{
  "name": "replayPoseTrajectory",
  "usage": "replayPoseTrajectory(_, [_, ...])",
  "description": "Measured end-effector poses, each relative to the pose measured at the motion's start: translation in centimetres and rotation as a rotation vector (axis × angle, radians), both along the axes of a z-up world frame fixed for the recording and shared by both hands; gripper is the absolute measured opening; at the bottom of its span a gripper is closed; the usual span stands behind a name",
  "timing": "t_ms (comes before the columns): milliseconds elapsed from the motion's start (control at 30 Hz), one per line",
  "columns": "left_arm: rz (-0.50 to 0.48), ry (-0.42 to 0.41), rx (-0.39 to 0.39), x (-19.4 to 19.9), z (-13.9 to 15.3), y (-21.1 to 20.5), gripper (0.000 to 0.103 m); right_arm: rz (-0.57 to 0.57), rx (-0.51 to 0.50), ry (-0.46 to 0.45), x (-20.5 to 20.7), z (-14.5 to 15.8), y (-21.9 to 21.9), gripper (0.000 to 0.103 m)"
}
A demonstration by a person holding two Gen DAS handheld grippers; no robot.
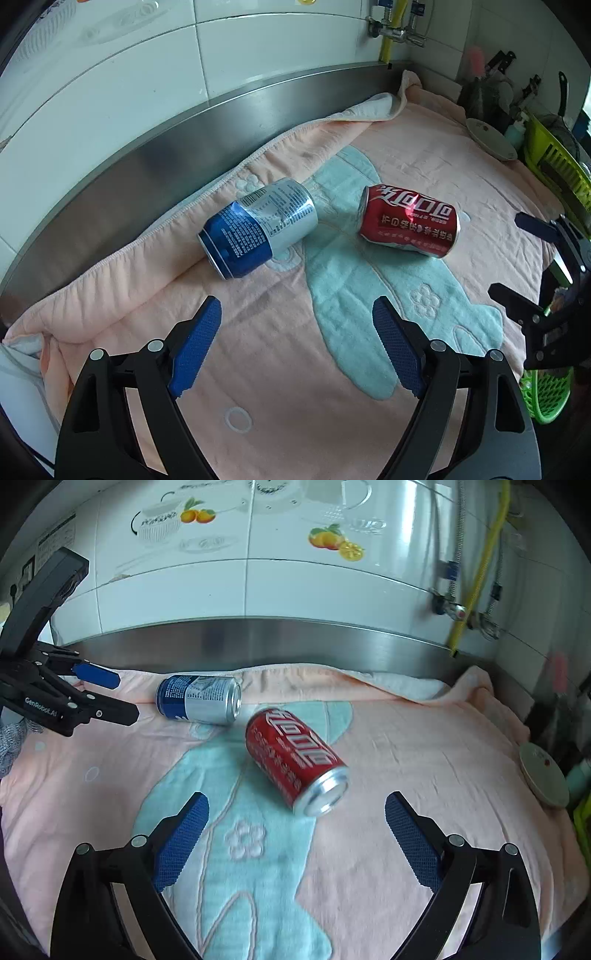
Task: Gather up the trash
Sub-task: 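Move both grippers back over the towel toward the two cans, then grasp the blue-and-silver can with the left gripper while the right gripper grasps the red Coca-Cola can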
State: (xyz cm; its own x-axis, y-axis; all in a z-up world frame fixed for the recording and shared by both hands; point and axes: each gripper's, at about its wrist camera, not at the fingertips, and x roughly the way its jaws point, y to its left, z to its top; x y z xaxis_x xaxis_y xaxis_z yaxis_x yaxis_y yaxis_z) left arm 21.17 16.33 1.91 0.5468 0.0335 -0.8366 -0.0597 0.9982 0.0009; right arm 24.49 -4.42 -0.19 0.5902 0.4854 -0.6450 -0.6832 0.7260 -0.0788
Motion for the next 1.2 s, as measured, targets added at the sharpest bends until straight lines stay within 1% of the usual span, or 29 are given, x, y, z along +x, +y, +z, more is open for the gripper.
replayPoseTrajectory(167, [-0.012,-0.008,0.028,1.2,-0.3,1.2,0.083,0.052,-0.051,0.012,2.9,-0.4,2.4,0.093])
replayPoseTrajectory(267, [-0.033,-0.014,0.028,2.2,-0.5,1.9,0.083,0.089,-0.080,0.041,4.6,-1.1,3.7,0.093])
replayPoseTrajectory(433, [-0.105,-0.006,0.042,4.2,-1.1,2.3,0.085,0.134,-0.144,0.049,6.5,-2.4,5.4,0.093])
replayPoseTrajectory(500, [-0.130,-0.007,0.065,5.0,-1.4,2.2,0.088,0.155,-0.163,0.054,6.7,-2.9,5.9,0.093])
replayPoseTrajectory(533, [-0.153,-0.005,0.070,5.5,-1.7,2.3,0.088,0.162,-0.177,0.047,6.9,-3.1,6.2,0.093])
replayPoseTrajectory(600, [-0.172,-0.005,0.093,6.3,-2.1,2.4,0.088,0.179,-0.196,0.061,7.3,-3.7,6.7,0.093])
replayPoseTrajectory(667, [-0.197,0.002,0.087,6.9,-2.4,2.7,0.088,0.187,-0.213,0.060,7.5,-4.2,7.1,0.093])
replayPoseTrajectory(700, [-0.216,0.012,0.084,7.3,-2.7,2.9,0.089,0.200,-0.216,0.078,7.7,-4.5,7.3,0.093])
replayPoseTrajectory(800, [-0.264,0.020,0.089,8.0,-3.3,3.2,0.090,0.209,-0.241,0.089,8.3,-5.1,8.0,0.093])
replayPoseTrajectory(867, [-0.294,0.027,0.080,8.4,-3.7,3.3,0.090,0.207,-0.243,0.098,8.7,-5.4,8.3,0.093])
replayPoseTrajectory(900, [-0.306,0.027,0.086,8.5,-3.8,3.2,0.092,0.208,-0.245,0.107,8.9,-5.5,8.4,0.092])
replayPoseTrajectory(967, [-0.336,0.031,0.093,9.0,-4.1,3.1,0.092,0.209,-0.242,0.135,9.4,-5.8,8.5,0.078])
replayPoseTrajectory(1033, [-0.357,0.037,0.094,9.4,-4.3,3.0,0.092,0.203,-0.255,0.141,9.7,-6.0,8.6,0.077])
replayPoseTrajectory(1100, [-0.374,0.031,0.115,9.8,-4.3,2.9,0.092,0.199,-0.245,0.146,9.7,-5.8,8.3,0.075])
replayPoseTrajectory(1200, [-0.402,0.039,0.111,10.5,-4.8,2.8,0.092,0.177,-0.221,0.165,9.5,-5.4,7.4,0.069])
